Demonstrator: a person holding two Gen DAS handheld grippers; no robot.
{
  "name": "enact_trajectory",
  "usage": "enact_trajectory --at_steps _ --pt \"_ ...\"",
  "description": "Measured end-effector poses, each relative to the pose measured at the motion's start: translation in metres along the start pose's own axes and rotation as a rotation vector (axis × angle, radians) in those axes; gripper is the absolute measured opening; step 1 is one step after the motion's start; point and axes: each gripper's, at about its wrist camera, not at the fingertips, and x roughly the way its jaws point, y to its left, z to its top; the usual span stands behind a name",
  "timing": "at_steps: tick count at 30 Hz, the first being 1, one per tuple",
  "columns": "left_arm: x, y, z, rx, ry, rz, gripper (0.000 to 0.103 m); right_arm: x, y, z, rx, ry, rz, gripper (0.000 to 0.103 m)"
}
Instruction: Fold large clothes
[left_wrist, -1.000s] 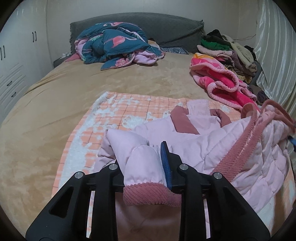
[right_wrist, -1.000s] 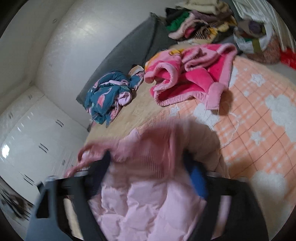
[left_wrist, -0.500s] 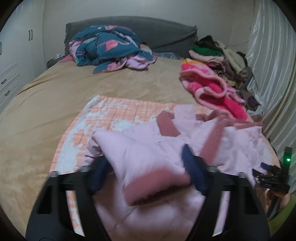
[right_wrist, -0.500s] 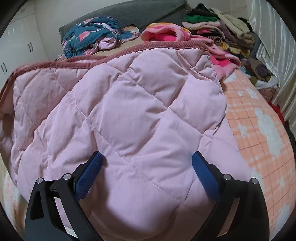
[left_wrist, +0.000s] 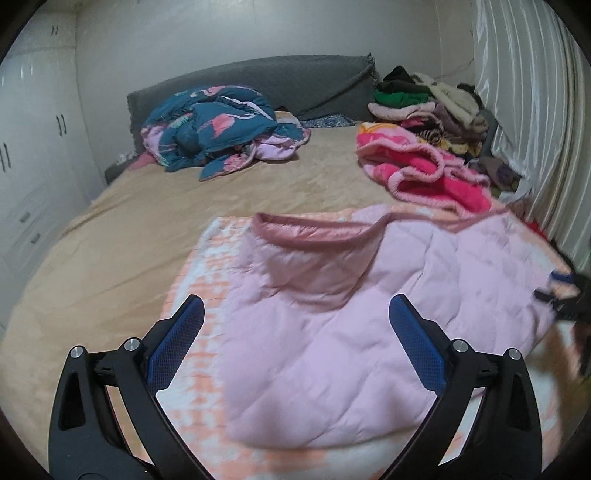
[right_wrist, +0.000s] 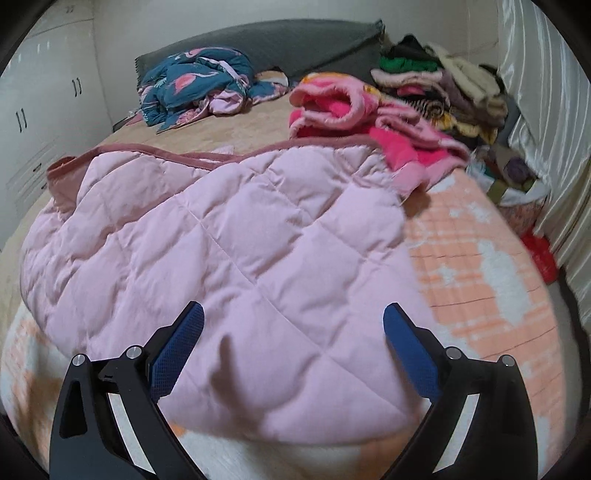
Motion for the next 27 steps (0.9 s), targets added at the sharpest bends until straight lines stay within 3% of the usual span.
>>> enact_trajectory --at_steps 6,11,17,22,27 --pt "-0.013 0.020 -0.025 -0.025 0.013 0.021 0.094 -0.024 -0.015 -0.008 0.037 -0.049 -0.026 0.097" --pt "0.000 0.028 -0.056 -0.062 0.065 0.016 0.094 -0.037 -0.026 -0.010 0.068 -0.078 -0.047 0.099" --pt "0.029 0.032 -0.089 -0.093 0.132 0.000 0.094 -0.023 -0.036 -0.022 0.086 -0.020 -0.072 0.099" --pt "0.057 0.050 -0.112 -0.182 0.190 -0.003 0.094 -0.003 -0.045 -0.036 0.104 0.037 -0.077 0.099" --pt "0.074 0.062 -0.124 -0.265 0.192 -0.070 0.094 0.018 -0.054 -0.043 0.152 0.083 -0.030 0.099"
